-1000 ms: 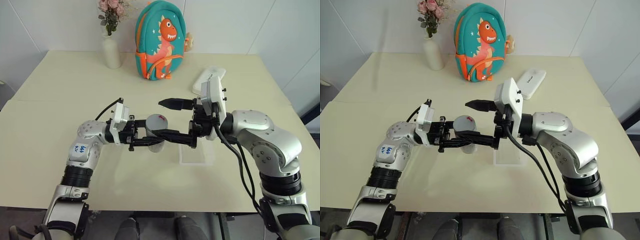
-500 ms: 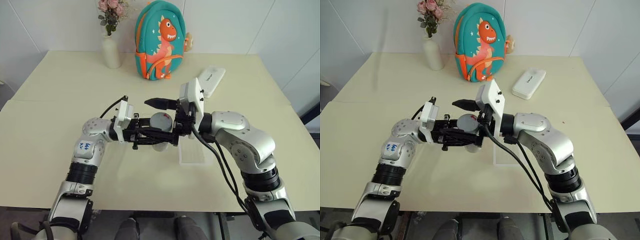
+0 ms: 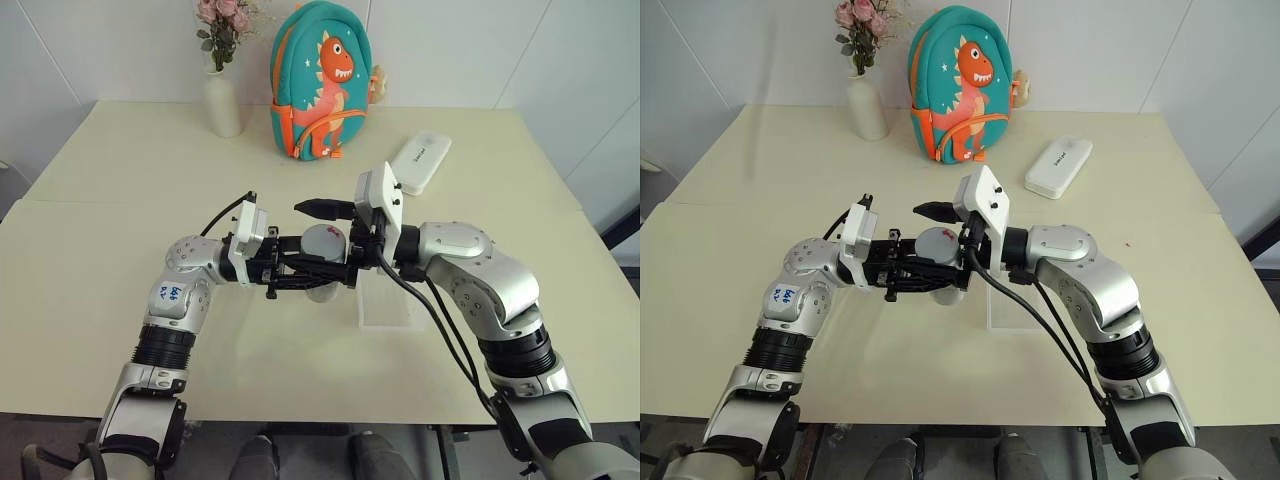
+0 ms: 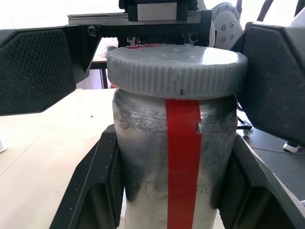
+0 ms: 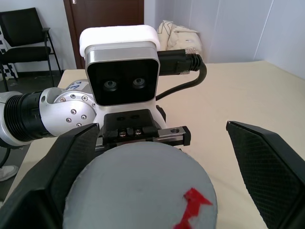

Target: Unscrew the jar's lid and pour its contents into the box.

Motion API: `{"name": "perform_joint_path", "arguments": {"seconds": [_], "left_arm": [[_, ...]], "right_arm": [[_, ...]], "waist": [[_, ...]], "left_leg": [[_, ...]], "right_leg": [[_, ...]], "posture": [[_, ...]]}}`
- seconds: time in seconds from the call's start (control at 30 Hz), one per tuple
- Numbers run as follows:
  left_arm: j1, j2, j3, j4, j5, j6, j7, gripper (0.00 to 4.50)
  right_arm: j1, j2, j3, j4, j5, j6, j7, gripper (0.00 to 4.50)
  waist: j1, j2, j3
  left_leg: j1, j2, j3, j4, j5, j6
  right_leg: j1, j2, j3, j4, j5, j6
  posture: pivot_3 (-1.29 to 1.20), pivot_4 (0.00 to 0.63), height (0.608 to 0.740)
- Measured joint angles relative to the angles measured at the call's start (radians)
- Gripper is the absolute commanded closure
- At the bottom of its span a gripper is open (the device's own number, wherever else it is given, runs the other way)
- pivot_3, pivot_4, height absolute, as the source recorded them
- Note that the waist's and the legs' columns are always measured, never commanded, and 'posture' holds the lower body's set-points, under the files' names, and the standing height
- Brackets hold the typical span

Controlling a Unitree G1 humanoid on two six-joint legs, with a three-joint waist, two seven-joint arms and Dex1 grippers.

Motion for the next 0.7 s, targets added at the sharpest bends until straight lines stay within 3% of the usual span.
{"name": "perform_joint_path", "arguments": {"seconds": [0.7], "left_arm": [[0.023,0.008,0.010,-0.003,0.000,-0.001,0.020,2.45]], "right_arm": [[0.075,-0.157,-0.081,-0.142,0.059,0.084,-0.004,0.02]], "waist": [[0.002,0.000,0.000]], "left_leg": [[0.000,0.000,0.000,0.000,0.000,0.000]], "right_leg": [[0.000,0.000,0.000,-0.001,0.000,0.000]], "posture": [[0.00,0.150,0.740]]}}
